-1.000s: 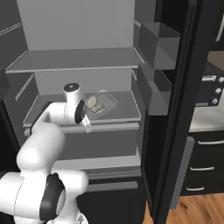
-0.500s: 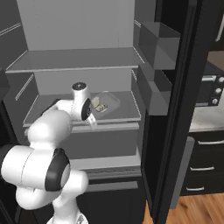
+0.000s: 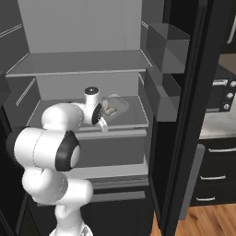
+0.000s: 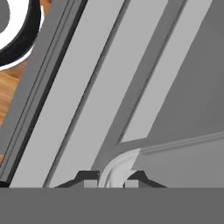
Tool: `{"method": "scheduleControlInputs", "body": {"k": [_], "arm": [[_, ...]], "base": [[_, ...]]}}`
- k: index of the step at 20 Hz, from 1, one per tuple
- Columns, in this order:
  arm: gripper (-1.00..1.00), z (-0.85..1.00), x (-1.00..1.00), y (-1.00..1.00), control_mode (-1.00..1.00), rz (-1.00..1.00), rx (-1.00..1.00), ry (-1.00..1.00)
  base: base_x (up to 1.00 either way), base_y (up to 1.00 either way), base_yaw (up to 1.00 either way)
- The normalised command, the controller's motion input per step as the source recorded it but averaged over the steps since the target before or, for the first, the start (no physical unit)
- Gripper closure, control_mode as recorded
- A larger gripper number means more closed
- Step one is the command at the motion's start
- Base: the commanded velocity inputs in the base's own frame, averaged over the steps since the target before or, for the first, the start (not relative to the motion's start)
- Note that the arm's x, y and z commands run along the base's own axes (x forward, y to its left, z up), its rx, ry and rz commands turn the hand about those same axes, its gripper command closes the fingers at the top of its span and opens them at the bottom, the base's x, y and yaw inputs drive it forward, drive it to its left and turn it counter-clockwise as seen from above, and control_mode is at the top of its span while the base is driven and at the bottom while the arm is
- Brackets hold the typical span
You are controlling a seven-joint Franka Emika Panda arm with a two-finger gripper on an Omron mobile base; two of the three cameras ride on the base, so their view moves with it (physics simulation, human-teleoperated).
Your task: Place two dumplings into each of the tupperware containers and then place the containers in the fridge.
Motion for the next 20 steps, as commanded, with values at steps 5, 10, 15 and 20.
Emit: {"method": "scheduleControlInputs", "body": {"k": [5,10,15,20], "arm": [[1.00,-0.07,0.62,-0.09,-1.00,0.02,0.01,0.00],[1.00,-0.18,0.58,-0.05,-1.00,0.04,0.00,0.00],[1.00,-0.29,0.56,-0.04,-1.00,0.04,0.00,0.00],[1.00,-0.30,0.48,-0.18,-1.00,0.04,0.00,0.00]], "base": [[0.00,0.00,0.00],[0.00,0.00,0.00],[0.00,0.00,0.00],[0.00,0.00,0.00]]}}
